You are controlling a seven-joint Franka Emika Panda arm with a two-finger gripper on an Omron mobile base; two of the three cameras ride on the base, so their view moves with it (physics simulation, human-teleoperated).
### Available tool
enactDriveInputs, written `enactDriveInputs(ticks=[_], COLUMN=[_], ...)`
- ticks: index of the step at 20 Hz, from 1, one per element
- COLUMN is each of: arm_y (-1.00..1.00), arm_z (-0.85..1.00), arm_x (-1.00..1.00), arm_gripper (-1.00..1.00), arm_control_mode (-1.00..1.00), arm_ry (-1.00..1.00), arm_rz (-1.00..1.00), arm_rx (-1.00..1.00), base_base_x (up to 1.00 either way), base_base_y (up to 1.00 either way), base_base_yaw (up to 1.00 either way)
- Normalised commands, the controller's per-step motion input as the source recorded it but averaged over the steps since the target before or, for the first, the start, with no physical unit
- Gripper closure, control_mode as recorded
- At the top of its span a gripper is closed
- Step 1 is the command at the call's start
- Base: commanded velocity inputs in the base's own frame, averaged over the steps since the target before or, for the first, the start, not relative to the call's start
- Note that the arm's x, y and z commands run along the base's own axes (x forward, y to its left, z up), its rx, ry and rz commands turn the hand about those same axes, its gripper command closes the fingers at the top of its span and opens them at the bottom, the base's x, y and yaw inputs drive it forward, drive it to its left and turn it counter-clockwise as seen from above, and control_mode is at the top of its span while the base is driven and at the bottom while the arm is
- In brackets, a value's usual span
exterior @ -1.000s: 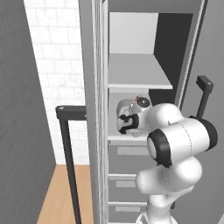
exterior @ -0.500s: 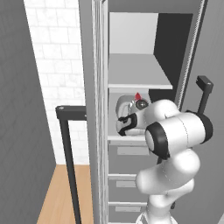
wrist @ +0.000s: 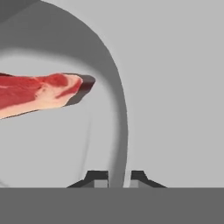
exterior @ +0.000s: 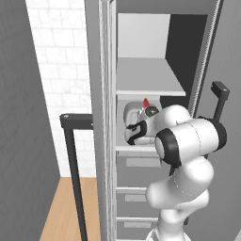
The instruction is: Take the meat container that has the steak and place it on the second highest rack of the freezer. Then take the vegetable container that has the mushroom and corn and place it on the highest rack of the freezer.
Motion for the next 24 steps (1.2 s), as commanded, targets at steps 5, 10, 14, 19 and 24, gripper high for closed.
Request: enactDriveInputs(ticks=[5,10,14,19,24], arm_y=[0.00,0.00,0.00,0.00,0.00], arm_z=[0.00,0.00,0.00,0.00,0.13], arm_x=[0.00,0.00,0.00,0.00,-0.21], arm_gripper=[1.00,-1.00,-1.00,-1.00,-1.00], arm_control_mode=[-1.00,-1.00,-1.00,-1.00,-1.00], arm_ry=[0.00,0.00,0.00,0.00,-0.09], arm_rz=[0.00,0.00,0.00,0.00,0.00], arm_rx=[0.00,0.00,0.00,0.00,0.00], base_base_x=[0.00,0.00,0.00,0.00,0.00], base_base_y=[0.00,0.00,0.00,0.00,0.00], base_base_yaw=[0.00,0.00,0.00,0.00,0.00])
